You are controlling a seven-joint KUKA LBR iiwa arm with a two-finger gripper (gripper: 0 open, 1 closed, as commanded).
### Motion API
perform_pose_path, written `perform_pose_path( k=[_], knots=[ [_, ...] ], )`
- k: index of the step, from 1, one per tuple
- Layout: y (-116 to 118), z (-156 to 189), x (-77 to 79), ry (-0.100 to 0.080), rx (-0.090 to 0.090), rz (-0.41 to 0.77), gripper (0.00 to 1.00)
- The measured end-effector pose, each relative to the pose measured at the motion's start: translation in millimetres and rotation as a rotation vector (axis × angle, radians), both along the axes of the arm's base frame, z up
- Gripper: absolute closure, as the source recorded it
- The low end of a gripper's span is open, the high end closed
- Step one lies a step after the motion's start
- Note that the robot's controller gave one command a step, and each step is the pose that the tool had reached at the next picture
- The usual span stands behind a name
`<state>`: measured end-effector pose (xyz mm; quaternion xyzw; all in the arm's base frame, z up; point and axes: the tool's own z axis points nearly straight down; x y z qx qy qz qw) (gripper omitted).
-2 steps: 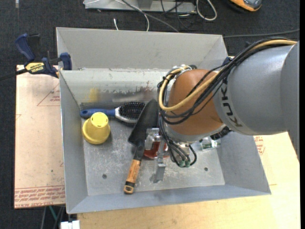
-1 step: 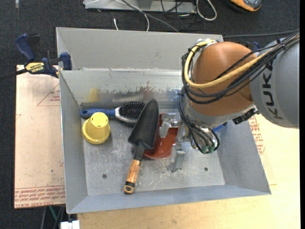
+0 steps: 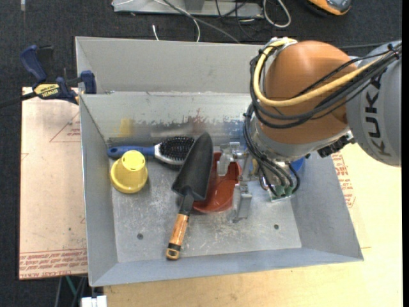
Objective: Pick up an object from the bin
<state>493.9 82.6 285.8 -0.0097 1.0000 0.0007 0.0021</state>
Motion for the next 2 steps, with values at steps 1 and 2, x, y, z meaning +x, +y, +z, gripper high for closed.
perform_pose_path(
  k=[1,2],
  knots=[
    [18,21,58.3,-0.005,0.0,0.152,0.0],
    [18,-83,2.2,0.007,0.001,0.095,0.0]
  ],
)
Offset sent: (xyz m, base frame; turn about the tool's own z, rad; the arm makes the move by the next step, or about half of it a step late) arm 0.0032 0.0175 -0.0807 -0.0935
